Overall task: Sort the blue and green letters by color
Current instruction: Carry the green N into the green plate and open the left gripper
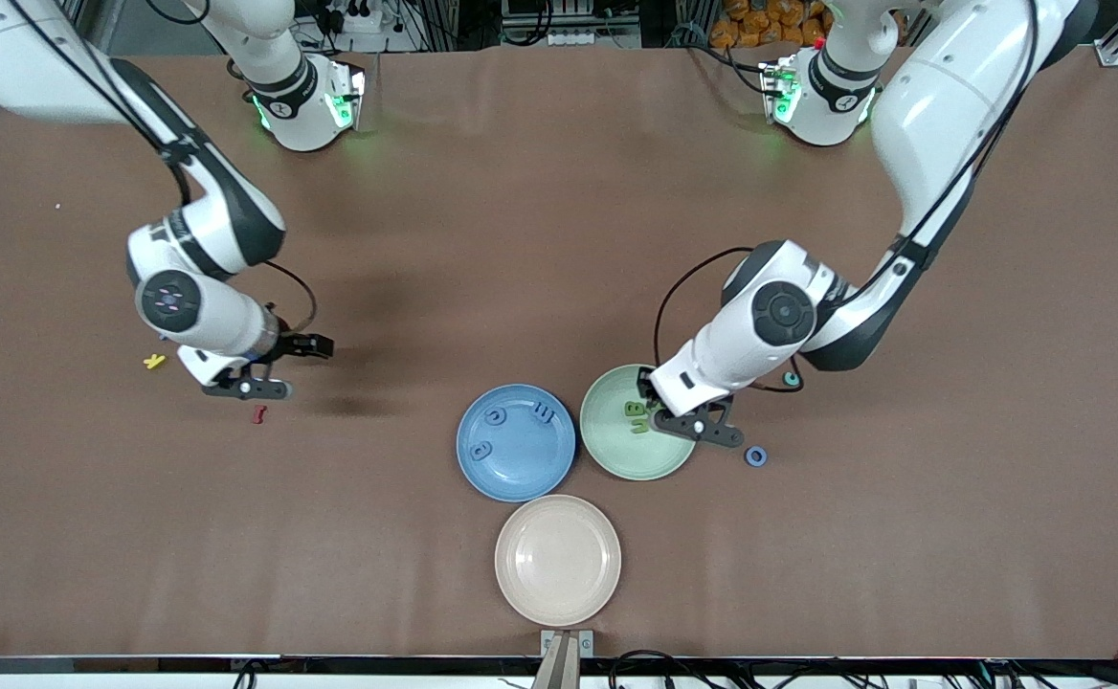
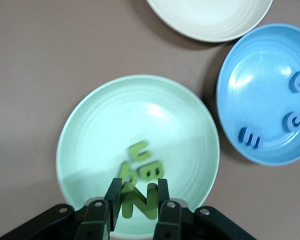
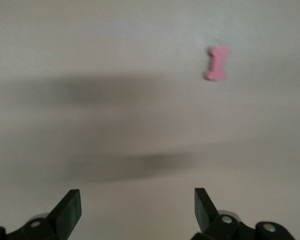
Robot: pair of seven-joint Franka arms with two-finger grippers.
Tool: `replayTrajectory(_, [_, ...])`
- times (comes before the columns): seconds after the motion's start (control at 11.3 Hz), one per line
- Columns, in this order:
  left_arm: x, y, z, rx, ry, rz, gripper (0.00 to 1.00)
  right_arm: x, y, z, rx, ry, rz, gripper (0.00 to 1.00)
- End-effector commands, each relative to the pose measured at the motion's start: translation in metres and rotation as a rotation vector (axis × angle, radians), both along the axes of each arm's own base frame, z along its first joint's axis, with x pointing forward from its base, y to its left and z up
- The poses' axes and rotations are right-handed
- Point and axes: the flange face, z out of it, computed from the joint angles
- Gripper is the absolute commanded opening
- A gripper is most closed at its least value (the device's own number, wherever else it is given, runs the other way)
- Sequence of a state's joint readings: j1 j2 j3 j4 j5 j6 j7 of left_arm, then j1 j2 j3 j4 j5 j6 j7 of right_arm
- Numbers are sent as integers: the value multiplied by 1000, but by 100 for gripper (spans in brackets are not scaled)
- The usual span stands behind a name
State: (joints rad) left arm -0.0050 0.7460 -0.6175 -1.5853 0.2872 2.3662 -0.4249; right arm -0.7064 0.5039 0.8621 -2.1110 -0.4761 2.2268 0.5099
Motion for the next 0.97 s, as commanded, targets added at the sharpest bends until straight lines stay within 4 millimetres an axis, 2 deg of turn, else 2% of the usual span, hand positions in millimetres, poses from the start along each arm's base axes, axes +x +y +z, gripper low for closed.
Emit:
replayTrajectory(0.0, [24,-13,-15,-8,-73,3,41,-41,-82,6,62,-1,85,100])
replayTrajectory(0.09, [26,-11,-14,-7,-89,-4,55,-46,-110,6,75,3,127,100])
replayTrajectory(0.18, [27,-9,-12,-5,-96,-6,100,-49,-128,4,88,3,192,100])
replayTrajectory(0.27, [30,-5,-7,1,-110,-6,100,-52,-147,3,88,0,246,100])
replayTrajectory(0.35, [33,-2,7,3,-133,-5,100,-54,-159,4,80,-2,269,100])
replayTrajectory(0.44, [40,10,26,17,-174,2,100,-55,-161,3,78,2,274,100])
replayTrajectory(0.53, [49,34,57,56,-229,6,100,-54,-161,4,76,3,272,100])
replayTrajectory(0.62, [51,54,85,101,-246,12,100,-51,-156,5,72,10,275,100])
replayTrajectory(0.71, [46,66,124,156,-245,17,100,-46,-148,9,66,6,281,100])
replayTrajectory(0.8, [40,81,165,205,-248,38,100,-40,-138,14,54,12,271,100])
replayTrajectory(0.88, [38,108,201,240,-258,80,100,-30,-118,27,34,21,273,100])
